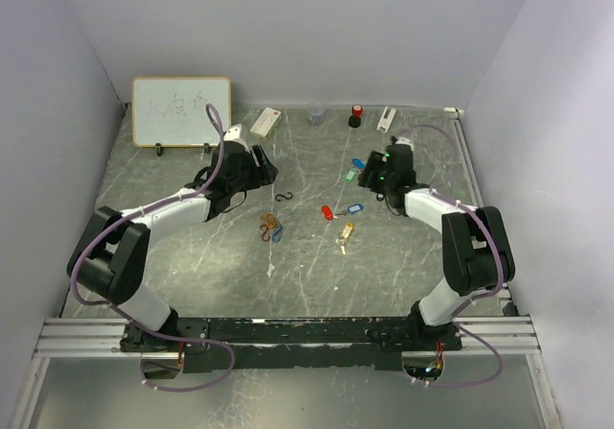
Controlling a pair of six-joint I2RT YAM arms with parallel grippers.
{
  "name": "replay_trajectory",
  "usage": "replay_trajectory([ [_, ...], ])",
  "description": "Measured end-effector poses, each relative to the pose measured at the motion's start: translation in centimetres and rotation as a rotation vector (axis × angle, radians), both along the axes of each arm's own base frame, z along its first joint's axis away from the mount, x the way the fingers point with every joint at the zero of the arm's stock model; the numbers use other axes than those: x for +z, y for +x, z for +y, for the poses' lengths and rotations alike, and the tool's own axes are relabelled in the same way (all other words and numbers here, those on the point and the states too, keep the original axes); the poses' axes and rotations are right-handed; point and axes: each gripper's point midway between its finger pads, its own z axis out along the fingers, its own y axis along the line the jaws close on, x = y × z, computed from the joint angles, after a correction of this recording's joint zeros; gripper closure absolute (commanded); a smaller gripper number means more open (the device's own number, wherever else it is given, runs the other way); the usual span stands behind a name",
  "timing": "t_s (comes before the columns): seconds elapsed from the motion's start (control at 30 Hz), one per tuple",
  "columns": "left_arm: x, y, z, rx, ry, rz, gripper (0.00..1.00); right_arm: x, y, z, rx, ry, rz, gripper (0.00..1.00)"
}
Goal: Put the keys on the keyring
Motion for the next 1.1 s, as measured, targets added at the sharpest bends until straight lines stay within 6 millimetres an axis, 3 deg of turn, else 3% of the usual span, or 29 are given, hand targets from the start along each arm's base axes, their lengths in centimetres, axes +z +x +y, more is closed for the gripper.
replay_trajectory([
  [0.13, -1.2, -0.4, 0.0, -0.011, 0.019, 0.035, 0.29, 0.9, -0.3, 5.8, 0.175, -0.056, -0.02, 0.48],
  [0.23, -1.7, -0.6, 0.1, -0.017, 0.03, 0.05, 0.31, 0.2, -1.4, 9.2, 0.28, -0.084, -0.011, 0.5],
  [0.5, -2.8, -0.9, 0.3, -0.026, 0.06, 0.077, 0.35, -2.4, -3.5, 13.5, 0.386, -0.155, 0.064, 0.52],
  [0.67, -4.6, -1.1, 0.4, -0.043, 0.1, 0.109, 0.36, -2.6, -4.5, 14.9, 0.412, -0.183, 0.068, 0.52],
  [0.87, -6.9, -1.1, 0.0, -0.104, 0.18, 0.131, 0.33, -2.7, -4.3, 14.3, 0.384, -0.203, 0.07, 0.52],
  [1.1, -7.6, -0.1, -1.5, -0.214, 0.261, 0.102, 0.3, -0.4, -3.8, 14.1, 0.359, -0.199, 0.016, 0.52],
])
